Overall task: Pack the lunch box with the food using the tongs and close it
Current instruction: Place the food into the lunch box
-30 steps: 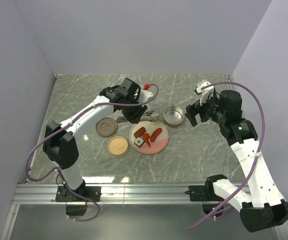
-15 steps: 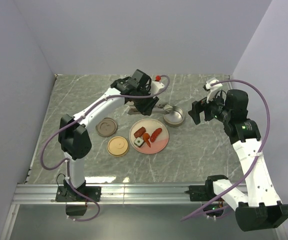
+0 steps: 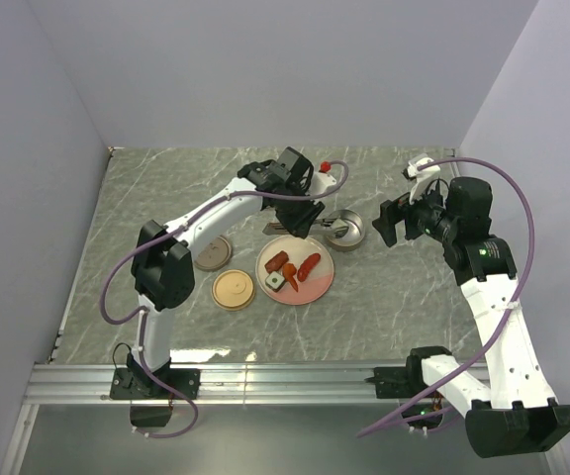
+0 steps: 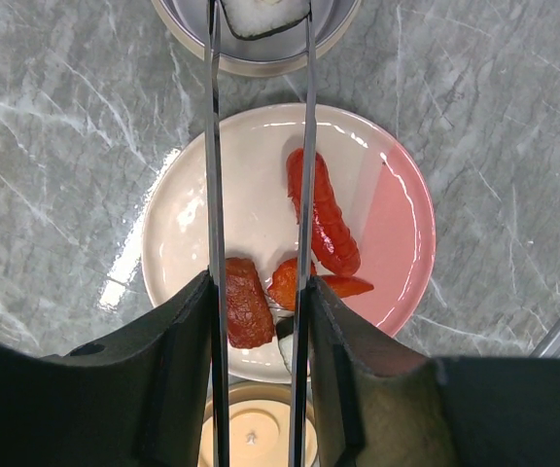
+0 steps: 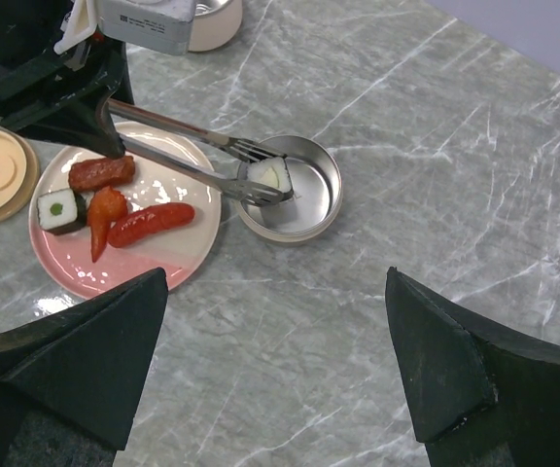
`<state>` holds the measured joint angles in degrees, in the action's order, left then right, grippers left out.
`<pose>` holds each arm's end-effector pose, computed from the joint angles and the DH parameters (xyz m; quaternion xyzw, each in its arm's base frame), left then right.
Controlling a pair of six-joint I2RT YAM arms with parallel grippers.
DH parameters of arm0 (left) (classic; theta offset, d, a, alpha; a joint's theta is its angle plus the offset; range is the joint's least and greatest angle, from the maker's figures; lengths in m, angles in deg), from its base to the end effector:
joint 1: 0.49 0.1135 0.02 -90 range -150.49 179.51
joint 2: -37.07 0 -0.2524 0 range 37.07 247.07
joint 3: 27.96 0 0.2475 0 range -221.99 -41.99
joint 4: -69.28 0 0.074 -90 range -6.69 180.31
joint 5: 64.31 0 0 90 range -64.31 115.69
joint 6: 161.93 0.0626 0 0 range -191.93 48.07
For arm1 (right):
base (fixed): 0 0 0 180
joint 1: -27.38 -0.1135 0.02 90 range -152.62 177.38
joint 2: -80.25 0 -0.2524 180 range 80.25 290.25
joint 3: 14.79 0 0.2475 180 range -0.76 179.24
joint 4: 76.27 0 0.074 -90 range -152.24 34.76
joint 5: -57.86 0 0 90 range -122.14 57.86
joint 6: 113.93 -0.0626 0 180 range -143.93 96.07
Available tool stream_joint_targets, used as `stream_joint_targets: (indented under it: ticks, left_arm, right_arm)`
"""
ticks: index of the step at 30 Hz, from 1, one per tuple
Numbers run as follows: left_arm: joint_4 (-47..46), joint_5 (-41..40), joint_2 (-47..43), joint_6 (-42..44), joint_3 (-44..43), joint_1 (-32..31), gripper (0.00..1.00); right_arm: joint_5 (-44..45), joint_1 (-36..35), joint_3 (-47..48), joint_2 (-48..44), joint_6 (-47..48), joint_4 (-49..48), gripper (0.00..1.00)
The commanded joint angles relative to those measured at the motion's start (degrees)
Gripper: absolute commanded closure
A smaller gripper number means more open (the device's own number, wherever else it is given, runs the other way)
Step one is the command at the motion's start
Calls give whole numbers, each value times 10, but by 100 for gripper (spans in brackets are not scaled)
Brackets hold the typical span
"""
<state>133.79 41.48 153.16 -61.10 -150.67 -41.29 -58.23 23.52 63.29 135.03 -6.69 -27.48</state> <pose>0.3282 -0.3058 0.2550 0.4487 0.8404 -0.1983 0.2305 0.2169 0.0422 0.3616 -0.2693 0.7879 0.1290 0.5386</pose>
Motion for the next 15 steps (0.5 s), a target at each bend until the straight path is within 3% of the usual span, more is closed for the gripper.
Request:
stream_joint_targets:
  ticks: [1,9,15]
  left_arm:
    - [1,13,1,-3,-35,-3,70]
    - [16,3,0,6,-47,-6,55]
    - [23,1,-7,9,-45,-6,53]
  right_arm:
    - [-4,4,9,-7,3,-8,0]
    - [-11,4,15,3,-3,-12,0]
    - [-13,4,27,15,-1,-8,0]
